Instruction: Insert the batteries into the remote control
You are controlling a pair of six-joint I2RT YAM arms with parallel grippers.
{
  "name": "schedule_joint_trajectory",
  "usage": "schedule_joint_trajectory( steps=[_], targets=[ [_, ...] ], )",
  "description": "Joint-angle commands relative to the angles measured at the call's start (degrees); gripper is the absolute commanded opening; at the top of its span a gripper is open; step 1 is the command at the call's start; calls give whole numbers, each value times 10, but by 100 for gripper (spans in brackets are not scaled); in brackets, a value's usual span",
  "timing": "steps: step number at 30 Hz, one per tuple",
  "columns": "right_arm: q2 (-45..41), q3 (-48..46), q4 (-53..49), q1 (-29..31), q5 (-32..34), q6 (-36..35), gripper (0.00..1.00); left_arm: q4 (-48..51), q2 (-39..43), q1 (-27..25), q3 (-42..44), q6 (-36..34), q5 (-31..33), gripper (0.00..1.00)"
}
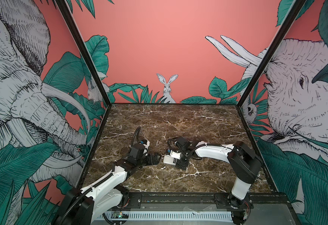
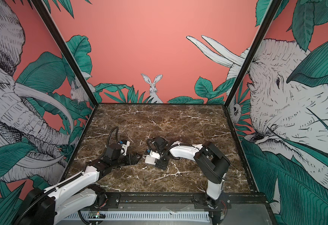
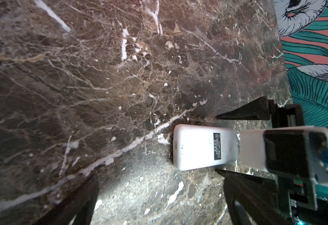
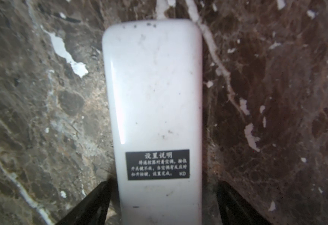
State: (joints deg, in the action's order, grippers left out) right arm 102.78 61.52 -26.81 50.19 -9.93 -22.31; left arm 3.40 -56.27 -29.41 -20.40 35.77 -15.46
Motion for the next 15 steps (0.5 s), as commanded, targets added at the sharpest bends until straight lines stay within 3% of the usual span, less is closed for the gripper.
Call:
schedule_joint_trajectory(
  steps=[1, 15],
  targets=[
    [14, 15, -17, -4, 3, -6, 84, 15, 11, 5, 11, -4, 8, 99],
    [31, 34, -41, -4, 23, -20, 73, 22, 16, 5, 6, -4, 16, 99]
  ],
)
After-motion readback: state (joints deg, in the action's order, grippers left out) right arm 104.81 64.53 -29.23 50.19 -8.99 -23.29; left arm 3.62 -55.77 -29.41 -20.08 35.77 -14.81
